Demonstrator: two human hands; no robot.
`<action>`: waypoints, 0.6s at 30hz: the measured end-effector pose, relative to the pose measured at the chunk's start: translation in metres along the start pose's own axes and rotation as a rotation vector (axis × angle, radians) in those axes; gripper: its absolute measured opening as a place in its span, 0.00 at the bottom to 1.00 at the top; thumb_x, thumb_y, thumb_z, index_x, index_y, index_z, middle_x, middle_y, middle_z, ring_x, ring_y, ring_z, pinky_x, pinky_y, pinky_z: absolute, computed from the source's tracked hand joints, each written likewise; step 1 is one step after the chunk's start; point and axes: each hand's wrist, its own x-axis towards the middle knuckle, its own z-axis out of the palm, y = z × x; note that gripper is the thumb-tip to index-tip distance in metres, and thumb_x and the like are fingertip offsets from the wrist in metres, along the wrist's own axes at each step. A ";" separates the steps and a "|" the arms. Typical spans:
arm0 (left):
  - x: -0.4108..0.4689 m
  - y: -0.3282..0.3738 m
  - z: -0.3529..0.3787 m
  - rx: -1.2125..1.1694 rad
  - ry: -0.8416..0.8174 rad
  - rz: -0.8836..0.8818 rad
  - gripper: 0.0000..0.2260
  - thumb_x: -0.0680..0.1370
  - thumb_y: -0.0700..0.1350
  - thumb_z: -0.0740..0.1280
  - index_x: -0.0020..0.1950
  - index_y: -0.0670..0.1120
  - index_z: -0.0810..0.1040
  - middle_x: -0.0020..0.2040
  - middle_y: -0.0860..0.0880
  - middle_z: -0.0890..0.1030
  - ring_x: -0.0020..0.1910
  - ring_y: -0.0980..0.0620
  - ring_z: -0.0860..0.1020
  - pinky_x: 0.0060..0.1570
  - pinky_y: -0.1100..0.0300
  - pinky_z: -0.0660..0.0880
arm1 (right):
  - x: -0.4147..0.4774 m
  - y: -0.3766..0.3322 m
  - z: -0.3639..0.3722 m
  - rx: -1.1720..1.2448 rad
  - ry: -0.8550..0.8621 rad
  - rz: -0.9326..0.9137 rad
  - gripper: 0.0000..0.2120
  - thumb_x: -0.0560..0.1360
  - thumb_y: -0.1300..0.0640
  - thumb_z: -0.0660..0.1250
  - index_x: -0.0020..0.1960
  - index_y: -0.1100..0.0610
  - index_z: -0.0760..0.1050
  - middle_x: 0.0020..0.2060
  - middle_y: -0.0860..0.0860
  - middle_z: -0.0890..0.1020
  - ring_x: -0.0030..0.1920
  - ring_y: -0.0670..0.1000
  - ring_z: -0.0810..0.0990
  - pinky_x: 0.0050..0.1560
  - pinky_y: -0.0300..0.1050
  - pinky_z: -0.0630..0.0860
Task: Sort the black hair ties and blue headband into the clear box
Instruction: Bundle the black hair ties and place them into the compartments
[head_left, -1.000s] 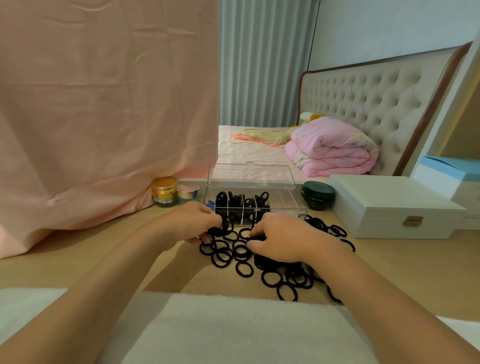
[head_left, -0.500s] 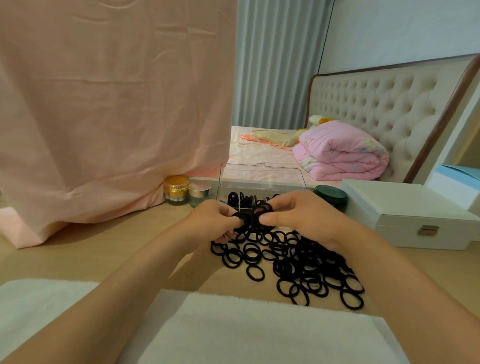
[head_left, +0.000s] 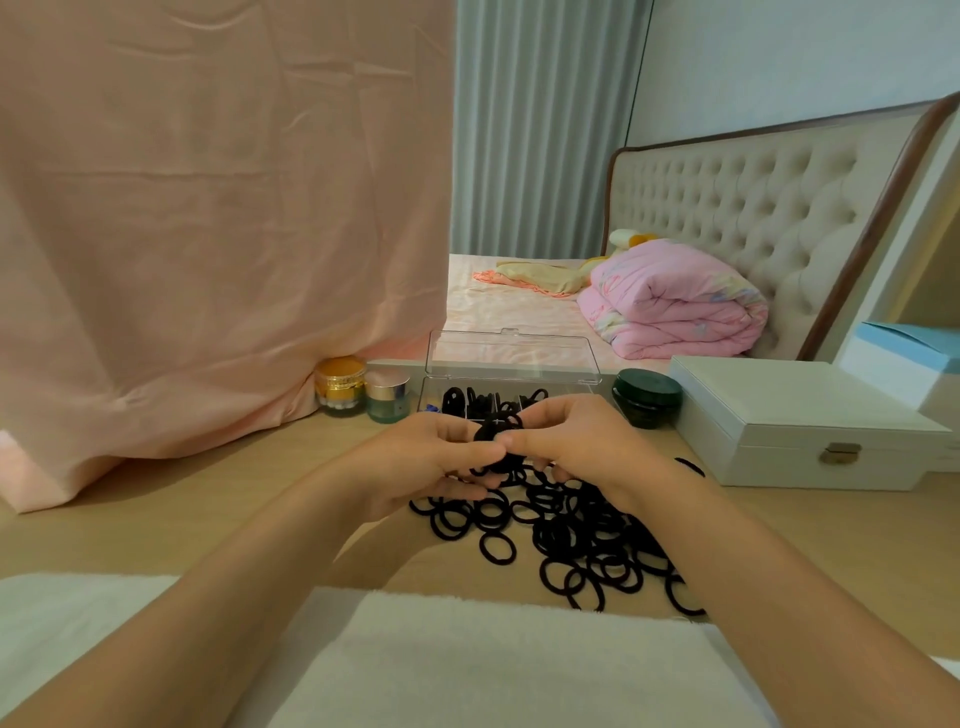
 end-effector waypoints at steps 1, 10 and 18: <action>0.001 -0.001 0.000 -0.003 0.018 0.002 0.10 0.78 0.43 0.71 0.58 0.43 0.83 0.54 0.45 0.85 0.53 0.50 0.85 0.53 0.57 0.81 | 0.000 0.000 -0.003 0.000 -0.022 0.013 0.12 0.72 0.53 0.78 0.53 0.51 0.81 0.41 0.48 0.83 0.35 0.43 0.80 0.33 0.37 0.75; 0.003 0.004 0.003 0.039 0.069 0.008 0.08 0.78 0.40 0.70 0.57 0.45 0.84 0.52 0.44 0.86 0.49 0.50 0.85 0.50 0.56 0.82 | 0.007 0.010 -0.022 0.223 -0.272 0.061 0.14 0.74 0.58 0.75 0.59 0.57 0.83 0.52 0.56 0.87 0.51 0.53 0.86 0.53 0.48 0.83; 0.026 0.031 0.012 0.154 0.044 0.067 0.10 0.77 0.39 0.72 0.57 0.43 0.82 0.53 0.42 0.86 0.51 0.48 0.85 0.50 0.59 0.82 | 0.014 0.013 -0.038 0.391 -0.182 0.014 0.15 0.73 0.60 0.76 0.59 0.63 0.81 0.51 0.58 0.87 0.52 0.55 0.87 0.50 0.49 0.83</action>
